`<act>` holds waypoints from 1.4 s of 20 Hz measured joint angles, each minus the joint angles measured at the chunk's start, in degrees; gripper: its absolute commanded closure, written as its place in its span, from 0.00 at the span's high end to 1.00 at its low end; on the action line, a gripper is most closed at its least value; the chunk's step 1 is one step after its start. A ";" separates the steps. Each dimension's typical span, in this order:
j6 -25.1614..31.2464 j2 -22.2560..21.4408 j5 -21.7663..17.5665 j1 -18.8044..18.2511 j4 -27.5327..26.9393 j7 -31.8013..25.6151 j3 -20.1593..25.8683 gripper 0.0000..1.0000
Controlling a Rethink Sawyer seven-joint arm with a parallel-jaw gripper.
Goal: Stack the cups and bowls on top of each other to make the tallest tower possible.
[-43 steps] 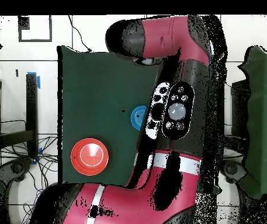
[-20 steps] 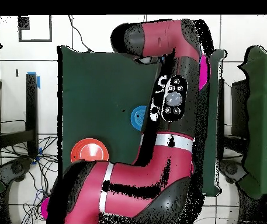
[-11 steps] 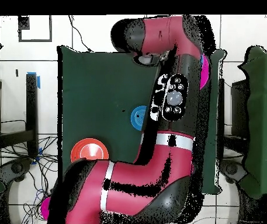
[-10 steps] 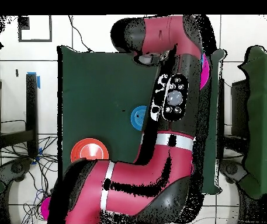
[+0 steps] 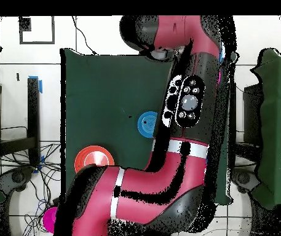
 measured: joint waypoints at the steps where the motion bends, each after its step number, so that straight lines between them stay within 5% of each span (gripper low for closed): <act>1: 0.00 0.28 0.00 -0.12 -0.76 -0.27 0.00 0.00; 17: 0.47 5.25 2.63 -1.26 -7.09 -1.04 0.26 0.00; 28: 9.89 5.98 5.38 -1.26 -7.10 -1.04 0.21 0.00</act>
